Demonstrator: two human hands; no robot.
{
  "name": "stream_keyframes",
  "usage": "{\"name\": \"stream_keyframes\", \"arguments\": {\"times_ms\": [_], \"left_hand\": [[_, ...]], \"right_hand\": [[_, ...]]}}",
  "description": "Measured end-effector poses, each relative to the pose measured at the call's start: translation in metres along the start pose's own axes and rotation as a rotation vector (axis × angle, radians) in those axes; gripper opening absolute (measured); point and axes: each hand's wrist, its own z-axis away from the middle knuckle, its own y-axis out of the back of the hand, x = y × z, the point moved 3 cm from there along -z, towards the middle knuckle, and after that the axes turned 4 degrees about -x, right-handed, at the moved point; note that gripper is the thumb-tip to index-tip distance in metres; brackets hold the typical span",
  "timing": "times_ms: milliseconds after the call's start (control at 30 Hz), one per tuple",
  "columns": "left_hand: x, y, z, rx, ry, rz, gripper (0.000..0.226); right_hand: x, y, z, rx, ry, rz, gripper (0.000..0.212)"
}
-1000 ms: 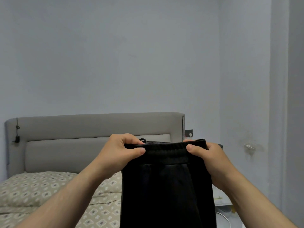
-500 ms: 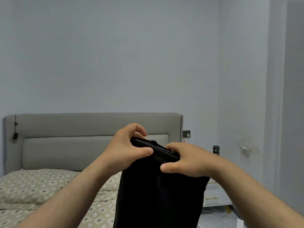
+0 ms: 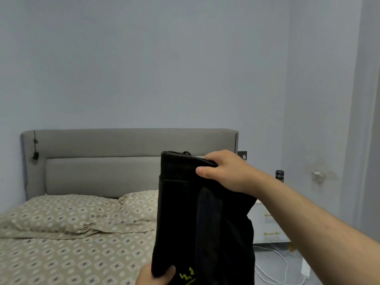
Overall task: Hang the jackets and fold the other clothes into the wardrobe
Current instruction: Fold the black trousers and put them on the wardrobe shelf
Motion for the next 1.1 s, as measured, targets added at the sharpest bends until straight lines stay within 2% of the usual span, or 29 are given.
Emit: {"name": "stream_keyframes", "arguments": {"times_ms": [100, 167, 233, 300, 367, 467, 567, 667, 733, 833, 900, 967, 1000, 1100], "left_hand": [[-0.015, 0.041, -0.007, 0.134, 0.133, 0.113, 0.006], [-0.003, 0.084, -0.013, 0.232, 0.098, 0.192, 0.016], [0.018, 0.126, -0.02, 0.223, 0.025, 0.211, 0.023], [0.033, 0.158, -0.03, 0.128, 0.02, 0.05, 0.027], [0.032, 0.18, -0.047, 0.03, 0.081, -0.245, 0.026], [0.01, 0.179, -0.075, -0.096, 0.142, -0.609, 0.033], [-0.031, 0.147, -0.108, -0.176, 0.201, -0.85, 0.039], [-0.081, 0.097, -0.139, -0.31, 0.273, -0.981, 0.039], [-0.116, 0.06, -0.159, -0.339, 0.308, -1.019, 0.034], [-0.147, 0.005, -0.182, -0.244, 0.258, -1.079, 0.025], [-0.156, -0.032, -0.195, -0.103, 0.093, -1.101, 0.019], [-0.166, -0.067, -0.186, 0.005, -0.066, -1.075, 0.037], [-0.174, -0.086, -0.174, -0.02, -0.105, -1.051, 0.047], [-0.214, -0.137, -0.119, -0.286, -0.1, -1.067, 0.073]], "right_hand": [[0.013, -0.005, -0.001, 0.013, -0.047, -0.103, 0.021], [0.029, -0.009, 0.0, 0.004, -0.108, -0.185, 0.018], [0.051, -0.019, 0.003, -0.025, -0.183, -0.282, 0.018], [0.075, -0.038, 0.006, -0.048, -0.267, -0.333, 0.023], [0.102, -0.068, 0.012, -0.069, -0.33, -0.397, 0.02], [0.147, -0.123, 0.03, -0.086, -0.435, -0.544, 0.015], [0.201, -0.181, 0.056, -0.079, -0.588, -0.635, 0.016], [0.26, -0.231, 0.087, -0.042, -0.764, -0.711, 0.013], [0.299, -0.256, 0.108, -0.029, -0.86, -0.73, 0.013], [0.35, -0.276, 0.135, 0.024, -0.963, -0.729, 0.014], [0.383, -0.278, 0.148, 0.08, -1.018, -0.686, 0.014], [0.411, -0.273, 0.161, 0.125, -1.071, -0.634, 0.014], [0.424, -0.269, 0.169, 0.133, -1.095, -0.593, 0.013], [0.452, -0.253, 0.193, 0.145, -1.148, -0.494, 0.011]]}}
